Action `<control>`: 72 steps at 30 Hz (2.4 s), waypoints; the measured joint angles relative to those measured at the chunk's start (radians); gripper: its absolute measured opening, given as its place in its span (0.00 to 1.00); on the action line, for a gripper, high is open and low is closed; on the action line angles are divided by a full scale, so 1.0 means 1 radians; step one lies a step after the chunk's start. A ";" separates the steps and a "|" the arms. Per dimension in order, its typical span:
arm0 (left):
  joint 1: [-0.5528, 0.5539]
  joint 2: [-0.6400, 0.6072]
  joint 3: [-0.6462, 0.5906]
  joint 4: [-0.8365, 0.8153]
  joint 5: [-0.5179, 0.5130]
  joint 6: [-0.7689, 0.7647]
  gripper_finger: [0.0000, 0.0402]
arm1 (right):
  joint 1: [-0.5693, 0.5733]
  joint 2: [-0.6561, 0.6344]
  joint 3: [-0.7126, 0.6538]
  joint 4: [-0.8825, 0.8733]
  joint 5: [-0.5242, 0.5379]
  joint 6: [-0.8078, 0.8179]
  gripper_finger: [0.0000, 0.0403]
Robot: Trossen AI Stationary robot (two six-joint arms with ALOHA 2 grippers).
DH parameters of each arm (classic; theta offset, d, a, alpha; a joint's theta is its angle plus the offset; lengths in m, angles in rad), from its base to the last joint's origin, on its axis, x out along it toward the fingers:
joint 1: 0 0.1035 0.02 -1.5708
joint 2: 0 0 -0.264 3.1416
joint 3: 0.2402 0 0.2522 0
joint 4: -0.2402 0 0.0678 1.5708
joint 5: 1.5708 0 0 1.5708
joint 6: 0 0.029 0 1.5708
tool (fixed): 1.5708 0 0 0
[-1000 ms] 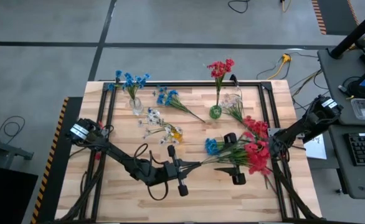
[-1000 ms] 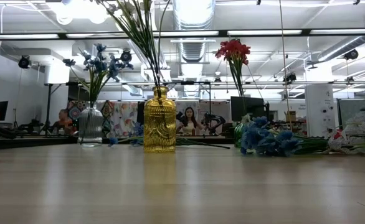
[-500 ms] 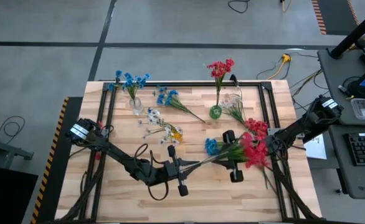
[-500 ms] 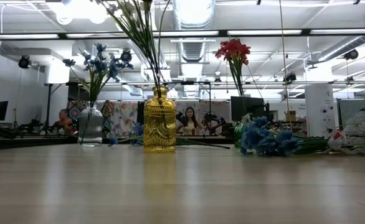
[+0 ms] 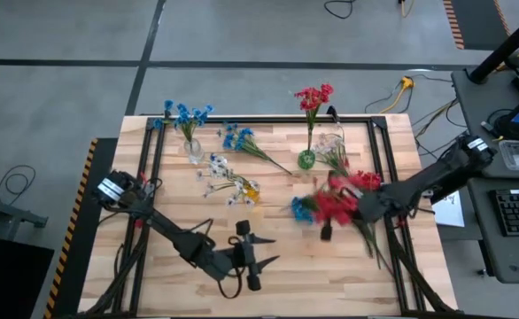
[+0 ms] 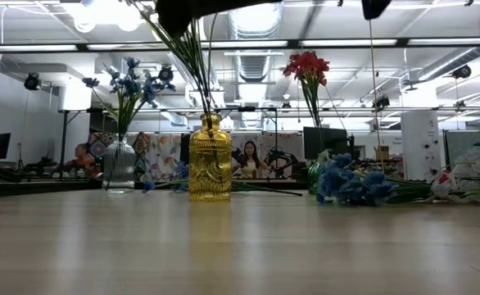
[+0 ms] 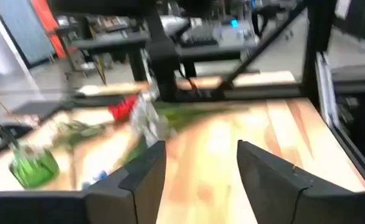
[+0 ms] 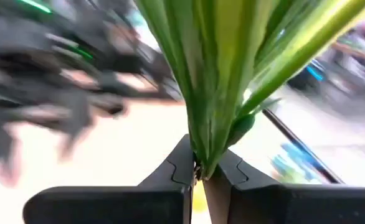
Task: Sort flowers into vase by color
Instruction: Put the left red flowers into the green vase
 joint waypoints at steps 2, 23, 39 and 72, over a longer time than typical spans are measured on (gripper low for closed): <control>-0.014 0.000 0.000 -0.051 0.000 -0.038 0.47 | -0.037 -0.022 0.083 -0.252 0.057 0.070 0.03; -0.026 -0.002 0.000 -0.121 0.000 -0.074 0.43 | -0.606 -0.104 0.208 -0.586 -0.112 0.059 0.03; -0.025 -0.002 0.000 -0.130 -0.001 -0.074 0.43 | -0.677 -0.084 0.137 -0.482 -0.149 0.017 0.03; -0.025 -0.003 -0.001 -0.135 -0.004 -0.078 0.43 | -0.676 -0.025 0.133 -0.484 -0.135 0.047 0.03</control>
